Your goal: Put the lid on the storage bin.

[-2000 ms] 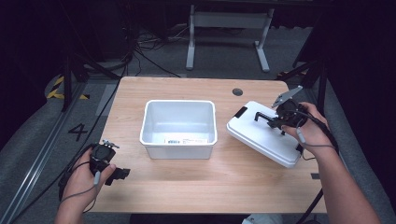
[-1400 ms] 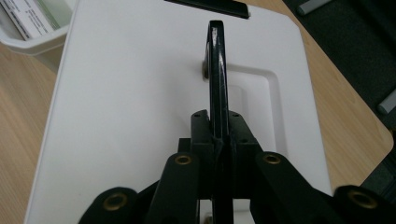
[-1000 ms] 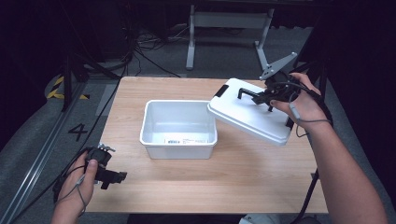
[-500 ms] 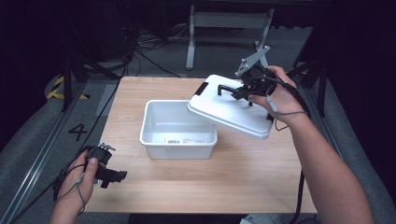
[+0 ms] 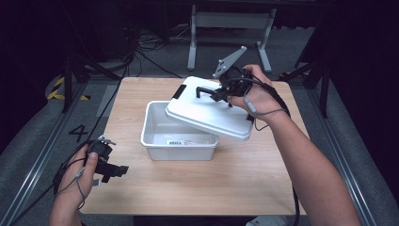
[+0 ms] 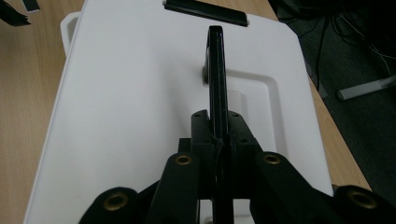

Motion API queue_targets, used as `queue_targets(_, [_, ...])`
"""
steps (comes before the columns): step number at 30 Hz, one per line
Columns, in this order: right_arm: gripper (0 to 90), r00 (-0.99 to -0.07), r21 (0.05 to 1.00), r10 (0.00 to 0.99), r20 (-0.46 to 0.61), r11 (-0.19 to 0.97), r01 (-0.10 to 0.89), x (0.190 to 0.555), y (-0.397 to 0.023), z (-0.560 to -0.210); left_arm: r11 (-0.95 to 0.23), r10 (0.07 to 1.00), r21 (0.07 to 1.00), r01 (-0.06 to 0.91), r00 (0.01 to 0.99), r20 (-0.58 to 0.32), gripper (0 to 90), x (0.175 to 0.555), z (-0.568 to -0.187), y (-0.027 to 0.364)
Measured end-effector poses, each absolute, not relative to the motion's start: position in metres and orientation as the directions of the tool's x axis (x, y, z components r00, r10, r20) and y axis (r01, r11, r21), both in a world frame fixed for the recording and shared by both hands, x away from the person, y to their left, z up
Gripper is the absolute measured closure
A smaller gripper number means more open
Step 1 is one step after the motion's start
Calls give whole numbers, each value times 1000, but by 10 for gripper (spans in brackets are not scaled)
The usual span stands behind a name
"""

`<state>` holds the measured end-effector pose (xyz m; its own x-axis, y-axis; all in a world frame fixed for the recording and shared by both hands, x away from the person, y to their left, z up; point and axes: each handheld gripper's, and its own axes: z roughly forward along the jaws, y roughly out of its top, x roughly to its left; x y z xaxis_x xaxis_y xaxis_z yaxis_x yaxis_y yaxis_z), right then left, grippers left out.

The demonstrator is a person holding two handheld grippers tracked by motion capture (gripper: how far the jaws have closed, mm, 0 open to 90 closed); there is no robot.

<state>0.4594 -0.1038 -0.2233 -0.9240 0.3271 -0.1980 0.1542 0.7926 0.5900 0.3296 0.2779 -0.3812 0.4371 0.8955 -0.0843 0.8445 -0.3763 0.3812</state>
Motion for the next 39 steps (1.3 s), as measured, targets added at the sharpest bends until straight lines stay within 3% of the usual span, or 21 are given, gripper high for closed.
queue_targets(19, [838,-948,560,225,-226,826,62,461,-39,-232,-373,892,403,836,443,-93,179,343,-377,281])
queue_targets(25, [838,-946,568,231,-228,821,64,464,-31,-235,-390,883,396,831,459,-95,179,347,-378,273])
queue_targets(39, [837,-967,546,123,-221,838,-18,468,-13,-252,-407,872,398,822,479,-98,178,355,-379,267])
